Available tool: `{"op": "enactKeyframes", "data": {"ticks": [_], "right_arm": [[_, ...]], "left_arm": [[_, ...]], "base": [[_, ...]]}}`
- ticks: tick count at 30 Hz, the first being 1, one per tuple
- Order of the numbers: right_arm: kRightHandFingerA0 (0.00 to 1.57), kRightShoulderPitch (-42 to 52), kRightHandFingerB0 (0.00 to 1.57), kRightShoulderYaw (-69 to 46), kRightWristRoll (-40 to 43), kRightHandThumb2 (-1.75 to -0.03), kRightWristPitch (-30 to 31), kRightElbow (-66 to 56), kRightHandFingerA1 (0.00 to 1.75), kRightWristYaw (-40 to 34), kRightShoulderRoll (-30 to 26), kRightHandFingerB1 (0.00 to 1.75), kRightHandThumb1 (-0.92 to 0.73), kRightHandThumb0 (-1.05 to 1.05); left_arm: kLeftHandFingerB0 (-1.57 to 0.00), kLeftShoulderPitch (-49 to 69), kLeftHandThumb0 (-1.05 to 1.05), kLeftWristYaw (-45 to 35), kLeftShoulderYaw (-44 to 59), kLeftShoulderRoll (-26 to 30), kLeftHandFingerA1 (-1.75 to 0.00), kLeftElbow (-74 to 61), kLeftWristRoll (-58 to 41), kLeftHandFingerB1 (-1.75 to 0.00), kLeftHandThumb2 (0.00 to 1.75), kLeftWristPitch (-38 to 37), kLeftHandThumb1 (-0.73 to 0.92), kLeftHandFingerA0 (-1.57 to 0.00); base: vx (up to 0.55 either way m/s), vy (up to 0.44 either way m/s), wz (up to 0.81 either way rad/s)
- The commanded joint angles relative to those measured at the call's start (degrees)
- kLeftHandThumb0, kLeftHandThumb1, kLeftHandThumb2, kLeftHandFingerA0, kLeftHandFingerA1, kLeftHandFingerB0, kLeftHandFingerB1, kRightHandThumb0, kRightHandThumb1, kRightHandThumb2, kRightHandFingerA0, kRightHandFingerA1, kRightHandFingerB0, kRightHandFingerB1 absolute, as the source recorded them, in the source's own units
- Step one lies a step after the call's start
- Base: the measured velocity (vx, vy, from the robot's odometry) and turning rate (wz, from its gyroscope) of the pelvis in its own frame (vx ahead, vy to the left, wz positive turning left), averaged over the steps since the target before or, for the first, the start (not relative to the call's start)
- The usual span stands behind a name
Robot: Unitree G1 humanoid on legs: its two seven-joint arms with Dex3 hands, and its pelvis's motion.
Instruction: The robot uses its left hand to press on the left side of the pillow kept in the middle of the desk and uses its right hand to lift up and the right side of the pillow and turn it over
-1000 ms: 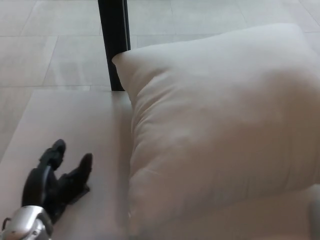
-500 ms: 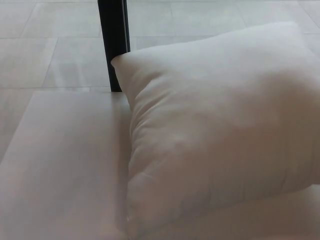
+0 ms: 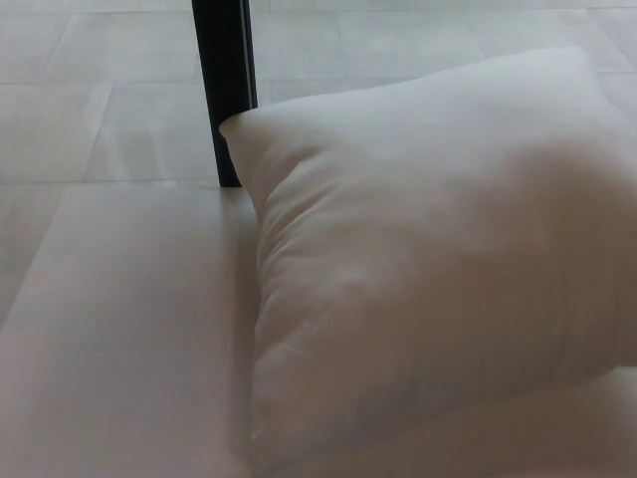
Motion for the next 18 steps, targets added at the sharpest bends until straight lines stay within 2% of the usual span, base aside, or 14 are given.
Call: {"op": "enactKeyframes", "data": {"ticks": [1,3,4,5,6,7,8,9,11,13,14,15,16,18], "right_arm": [[0.20,6.7,0.05,2.8,-2.2,-1.09,-16.2,8.7,0.65,-6.3,-0.1,0.50,-0.67,-1.05],[0.24,8.2,0.06,5.2,-3.6,-1.09,-17.5,9.2,0.63,-4.4,-0.3,0.48,-0.67,-1.05],[0.36,8.2,0.05,5.2,-3.4,-0.64,-17.8,9.3,0.62,-4.4,-0.3,0.54,-0.79,-0.99],[0.37,7.8,0.06,5.7,-3.4,-0.63,-17.9,9.7,0.68,-5.0,-0.6,0.54,-0.79,-0.97],[0.39,7.4,0.06,6.5,-3.5,-0.64,-18.1,9.9,0.69,-5.2,-0.6,0.51,-0.78,-0.96],[0.74,7.0,0.07,7.6,-3.9,-1.00,-18.3,9.6,1.23,-5.2,-0.3,0.58,-0.61,-0.93],[0.87,6.8,0.09,8.8,-4.2,-1.02,-18.7,9.5,1.04,-5.1,0.0,0.59,-0.64,-0.96],[0.89,6.9,0.08,9.9,-4.6,-0.65,-19.5,9.5,1.31,-4.6,0.0,0.57,-0.78,-0.89],[0.91,6.6,0.16,11.3,-4.4,-0.64,-20.6,9.8,1.30,-4.1,0.2,0.57,-0.75,-0.87],[0.14,7.2,0.19,13.3,-5.1,-0.64,-23.3,10.6,0.63,-2.2,0.1,0.51,-0.73,-0.84],[0.14,7.3,0.19,14.0,-5.1,-0.64,-23.9,11.1,0.63,-2.0,-0.2,0.51,-0.73,-0.84],[0.20,7.7,0.19,14.9,-5.6,-0.61,-24.5,10.6,0.64,-1.9,-0.1,0.53,-0.68,-0.83],[0.47,8.2,0.20,16.3,-6.8,-0.59,-24.4,10.4,0.95,-2.9,-0.4,0.56,-0.63,-0.79],[0.95,8.4,0.26,17.8,-7.2,-0.55,-25.1,10.7,1.69,-4.3,-0.5,0.56,-0.49,-0.59]], "left_arm": [[-0.01,8.7,-1.05,-4.1,-8.7,5.0,-0.78,14.5,16.2,-0.80,0.76,-24.4,0.28,0.00],[-0.11,9.0,-0.97,-6.1,-11.8,5.9,-0.82,12.9,17.4,-0.81,0.80,-23.2,0.33,-0.09],[-0.07,8.6,-1.05,-6.3,-12.7,6.2,-1.02,11.8,17.7,-0.84,0.75,-22.1,0.30,-0.36],[-0.07,7.7,-1.05,-6.8,-13.3,6.6,-0.92,11.2,17.2,-0.92,0.54,-20.9,0.38,-0.50],[-0.05,7.3,-1.05,-7.5,-13.7,7.0,-0.83,10.7,16.6,-0.91,0.79,-20.3,0.36,-0.32],[-0.07,6.9,-1.05,-8.4,-14.4,7.6,-0.84,9.9,16.4,-0.85,0.79,-19.7,0.35,-0.46],[-0.11,6.6,-1.05,-8.8,-15.1,8.3,-0.88,10.1,16.5,-0.81,0.81,-19.4,0.36,-0.41],[-0.16,6.6,-1.00,-9.5,-15.1,8.6,-0.93,10.3,15.5,-0.84,0.54,-18.1,0.36,-0.28],[-0.18,6.5,-1.04,-11.6,-15.6,9.6,-0.94,11.6,14.6,-0.83,0.54,-17.6,0.38,-0.25],[-0.27,6.2,-1.00,-11.8,-17.2,11.0,-1.09,12.9,15.1,-0.81,0.75,-14.8,0.27,-0.45],[-0.27,6.0,-1.00,-12.0,-17.2,11.3,-1.09,13.4,14.5,-0.81,0.75,-13.9,0.27,-0.45],[-0.28,5.9,-0.91,-13.2,-17.0,11.6,-1.20,14.5,13.7,-0.79,0.52,-12.9,0.33,-0.86],[-0.28,6.0,-0.92,-13.9,-17.6,12.2,-1.20,15.6,13.8,-0.75,0.73,-12.0,0.25,-0.84],[-0.30,5.9,-0.93,-13.7,-18.3,12.6,-1.21,16.9,14.0,-0.80,0.65,-12.4,0.22,-0.81]], "base": [[0.00,0.000,0.00],[0.00,0.000,0.00],[0.00,0.000,0.00],[0.00,0.000,0.00],[0.00,0.000,0.00],[0.00,0.000,0.00],[0.00,0.000,0.00],[0.00,0.000,0.00],[0.00,0.000,0.00],[0.00,0.000,0.00],[0.00,0.000,0.00],[0.00,0.000,0.00],[0.00,0.000,0.00],[0.00,0.000,0.00]]}}
